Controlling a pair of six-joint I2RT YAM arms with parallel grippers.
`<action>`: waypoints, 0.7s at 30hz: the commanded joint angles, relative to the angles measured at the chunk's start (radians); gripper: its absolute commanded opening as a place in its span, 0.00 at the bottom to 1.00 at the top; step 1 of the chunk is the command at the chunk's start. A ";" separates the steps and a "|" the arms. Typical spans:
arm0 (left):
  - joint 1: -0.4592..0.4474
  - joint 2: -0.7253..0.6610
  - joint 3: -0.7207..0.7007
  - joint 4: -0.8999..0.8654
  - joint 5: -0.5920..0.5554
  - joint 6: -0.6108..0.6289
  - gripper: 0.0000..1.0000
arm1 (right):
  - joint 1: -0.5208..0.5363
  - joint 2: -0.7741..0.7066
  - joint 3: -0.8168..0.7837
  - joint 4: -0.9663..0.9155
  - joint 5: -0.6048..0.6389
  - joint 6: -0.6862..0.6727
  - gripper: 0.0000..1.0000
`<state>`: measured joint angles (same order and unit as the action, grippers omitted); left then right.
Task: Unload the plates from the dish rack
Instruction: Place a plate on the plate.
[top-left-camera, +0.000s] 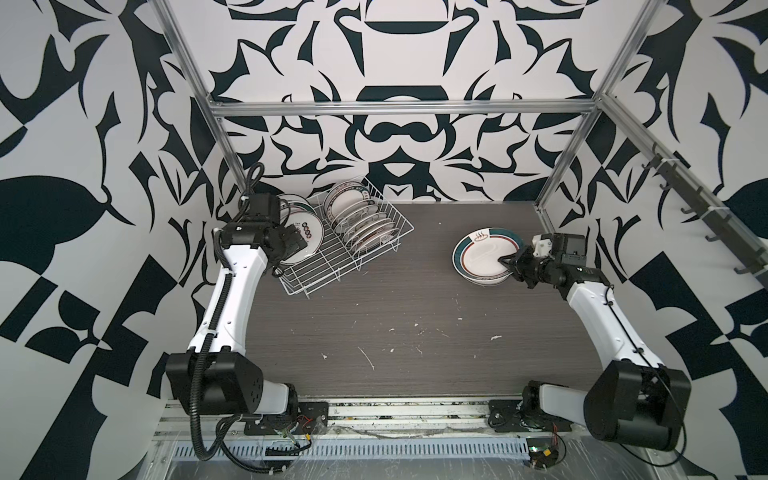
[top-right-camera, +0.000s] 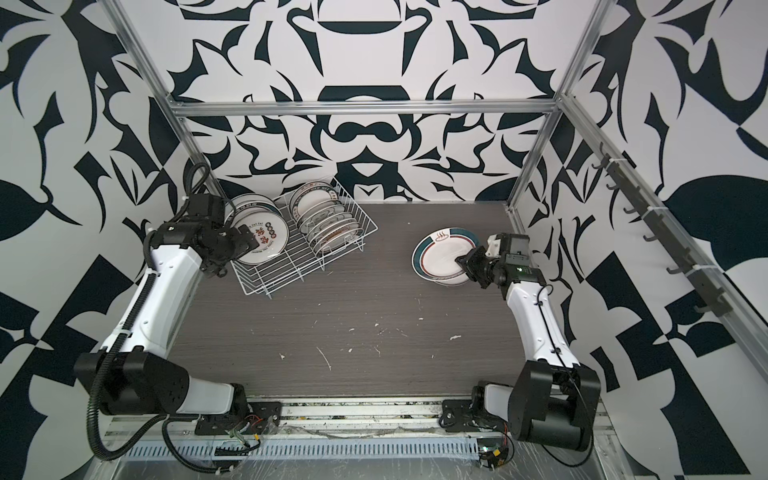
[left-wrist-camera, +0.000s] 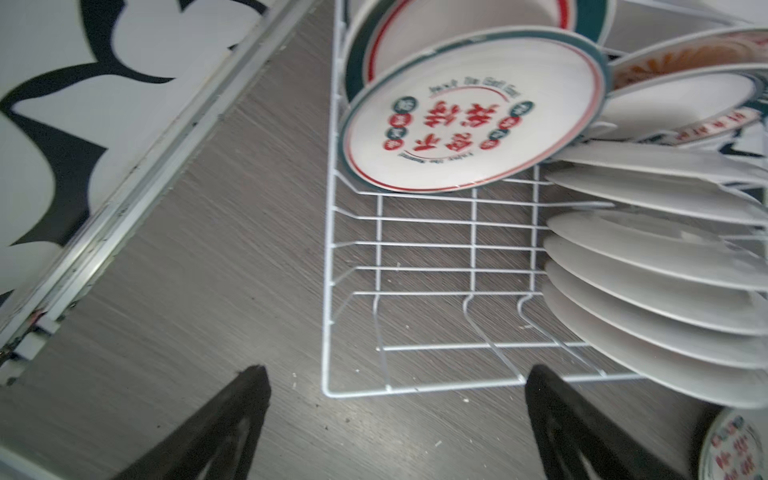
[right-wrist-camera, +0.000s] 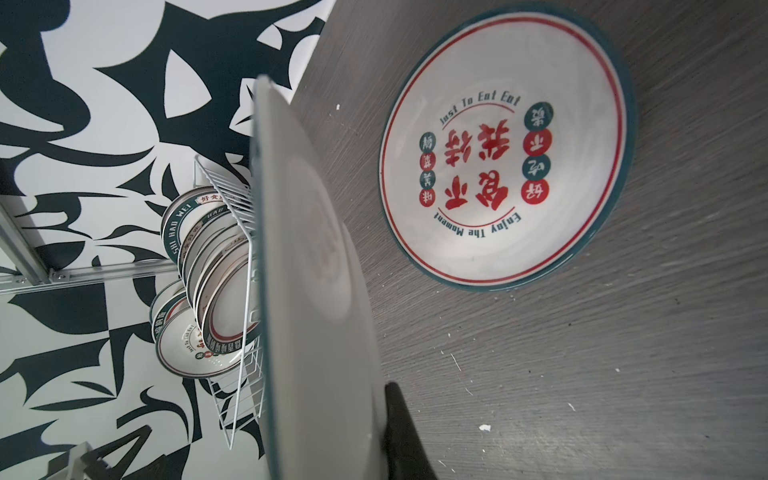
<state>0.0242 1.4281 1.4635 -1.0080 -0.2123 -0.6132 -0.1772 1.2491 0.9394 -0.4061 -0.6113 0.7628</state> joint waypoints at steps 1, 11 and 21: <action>0.067 0.045 -0.035 -0.018 0.015 -0.010 0.99 | -0.014 0.005 0.004 0.060 -0.113 -0.043 0.00; 0.118 0.171 -0.052 0.071 0.053 0.004 1.00 | -0.101 0.042 -0.032 0.098 -0.179 -0.062 0.00; 0.139 0.171 -0.099 0.108 0.086 0.012 0.98 | -0.132 0.113 -0.058 0.150 -0.160 -0.067 0.00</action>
<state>0.1600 1.6123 1.3808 -0.8955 -0.1448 -0.6041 -0.3061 1.3613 0.8768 -0.3164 -0.7578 0.7235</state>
